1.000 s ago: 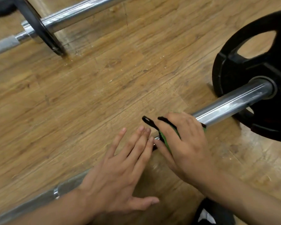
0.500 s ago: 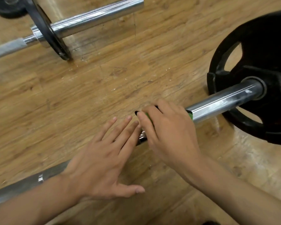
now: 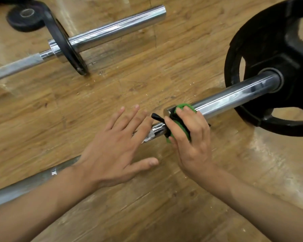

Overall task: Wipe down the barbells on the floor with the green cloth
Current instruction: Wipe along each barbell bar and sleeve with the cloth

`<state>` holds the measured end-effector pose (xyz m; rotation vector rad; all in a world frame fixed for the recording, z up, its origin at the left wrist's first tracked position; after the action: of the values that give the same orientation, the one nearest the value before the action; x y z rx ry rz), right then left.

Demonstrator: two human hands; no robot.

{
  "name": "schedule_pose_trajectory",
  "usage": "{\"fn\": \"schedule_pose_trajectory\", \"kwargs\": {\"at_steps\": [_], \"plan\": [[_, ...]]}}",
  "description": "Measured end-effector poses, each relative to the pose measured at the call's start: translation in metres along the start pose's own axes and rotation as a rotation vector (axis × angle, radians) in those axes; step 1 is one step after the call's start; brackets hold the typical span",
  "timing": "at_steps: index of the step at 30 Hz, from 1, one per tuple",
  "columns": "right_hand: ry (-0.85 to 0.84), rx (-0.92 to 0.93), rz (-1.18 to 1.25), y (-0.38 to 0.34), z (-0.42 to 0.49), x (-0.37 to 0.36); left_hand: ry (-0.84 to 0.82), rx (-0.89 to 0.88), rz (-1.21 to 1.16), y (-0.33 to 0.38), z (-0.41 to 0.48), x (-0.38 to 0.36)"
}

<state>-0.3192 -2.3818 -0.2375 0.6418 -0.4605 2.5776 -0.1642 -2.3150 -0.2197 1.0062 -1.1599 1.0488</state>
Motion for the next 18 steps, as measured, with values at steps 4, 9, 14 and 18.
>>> {"fn": "schedule_pose_trajectory", "kwargs": {"at_steps": [4, 9, 14, 18], "plan": [[-0.014, 0.061, -0.009, 0.012, 0.019, -0.015, 0.070, 0.094, 0.027, -0.011, 0.010, 0.000], [-0.293, -0.130, -0.048, 0.015, 0.083, -0.055, 0.066, 0.093, 0.044, -0.029, 0.021, 0.001], [-0.254, -0.187, -0.009, 0.009, 0.065, -0.049, 0.044, 0.108, 0.049, -0.043, 0.028, 0.001], [-0.411, -0.169, -0.054, 0.007, 0.088, -0.061, 0.007, 0.092, 0.098, -0.043, 0.030, -0.002]]}}
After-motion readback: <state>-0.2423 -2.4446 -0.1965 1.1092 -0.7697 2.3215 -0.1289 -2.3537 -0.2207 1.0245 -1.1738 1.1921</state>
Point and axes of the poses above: each hand's wrist, its own z-axis towards the middle knuckle, its own x-axis out of the back of the hand, y = z × x, the point moved 6 cm from there along z, towards the middle knuckle, and after that the axes turned 13 degrees about y, right-handed, at the moved point
